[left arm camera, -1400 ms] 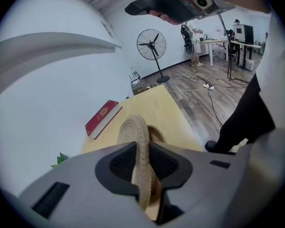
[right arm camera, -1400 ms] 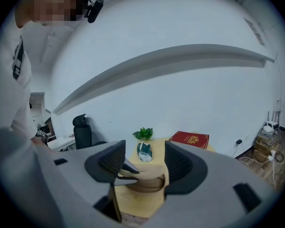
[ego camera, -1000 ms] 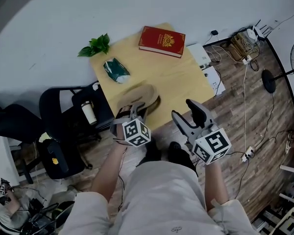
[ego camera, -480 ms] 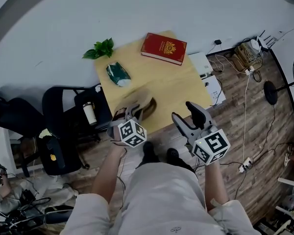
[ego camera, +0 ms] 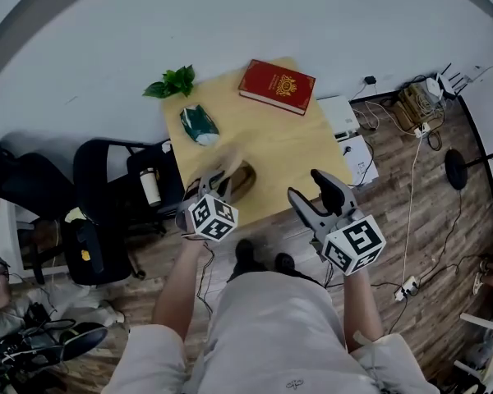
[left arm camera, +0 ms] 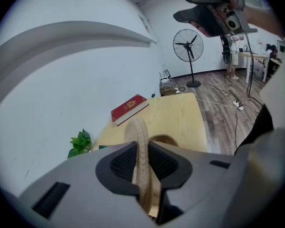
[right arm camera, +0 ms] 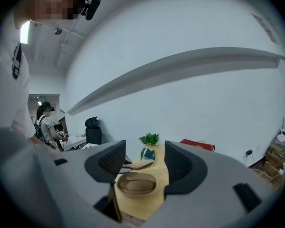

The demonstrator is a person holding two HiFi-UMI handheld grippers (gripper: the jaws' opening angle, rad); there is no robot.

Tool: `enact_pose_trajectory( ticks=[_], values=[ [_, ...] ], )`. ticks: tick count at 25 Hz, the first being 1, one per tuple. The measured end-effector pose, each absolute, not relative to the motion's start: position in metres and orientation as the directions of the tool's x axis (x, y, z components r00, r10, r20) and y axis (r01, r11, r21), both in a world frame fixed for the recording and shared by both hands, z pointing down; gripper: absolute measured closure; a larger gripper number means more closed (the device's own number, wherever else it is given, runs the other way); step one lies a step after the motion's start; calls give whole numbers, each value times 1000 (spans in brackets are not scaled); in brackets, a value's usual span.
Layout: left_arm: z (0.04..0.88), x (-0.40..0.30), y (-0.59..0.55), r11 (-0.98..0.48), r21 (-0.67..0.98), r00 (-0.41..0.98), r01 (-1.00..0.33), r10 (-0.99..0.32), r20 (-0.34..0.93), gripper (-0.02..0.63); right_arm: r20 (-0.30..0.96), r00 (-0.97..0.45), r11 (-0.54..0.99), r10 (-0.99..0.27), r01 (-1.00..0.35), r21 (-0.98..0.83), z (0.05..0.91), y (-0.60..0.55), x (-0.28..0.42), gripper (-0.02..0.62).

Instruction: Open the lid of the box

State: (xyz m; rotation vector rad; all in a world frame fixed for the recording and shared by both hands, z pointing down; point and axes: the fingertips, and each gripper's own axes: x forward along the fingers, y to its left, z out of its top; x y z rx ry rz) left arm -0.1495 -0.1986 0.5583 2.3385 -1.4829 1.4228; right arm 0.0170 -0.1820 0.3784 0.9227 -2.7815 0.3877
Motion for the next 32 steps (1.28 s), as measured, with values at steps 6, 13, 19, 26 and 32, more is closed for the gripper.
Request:
enact_pose_trajectory(
  ticks=[6, 13, 19, 26, 32],
  values=[
    [533, -146, -197, -485, -418, 115, -768, -747, 655, 534, 237, -816, 802, -528, -570, -179, 371, -180, 19, 356],
    [488, -140, -180, -373, -378, 103, -848, -814, 572, 534, 214, -858, 845, -466, -504, -178, 367, -174, 16, 357],
    [452, -138, -155, -248, -298, 72, -922, -865, 496, 534, 197, -895, 883, -400, -434, -179, 363, -162, 12, 365],
    [419, -137, -119, -112, -73, 77, -991, -923, 378, 534, 205, -921, 916, -331, -366, -163, 367, -149, 10, 376],
    [405, -137, -88, -16, -10, 12, -1000, -948, 317, 534, 215, -936, 937, -278, -313, -153, 370, -132, 8, 387]
  ],
)
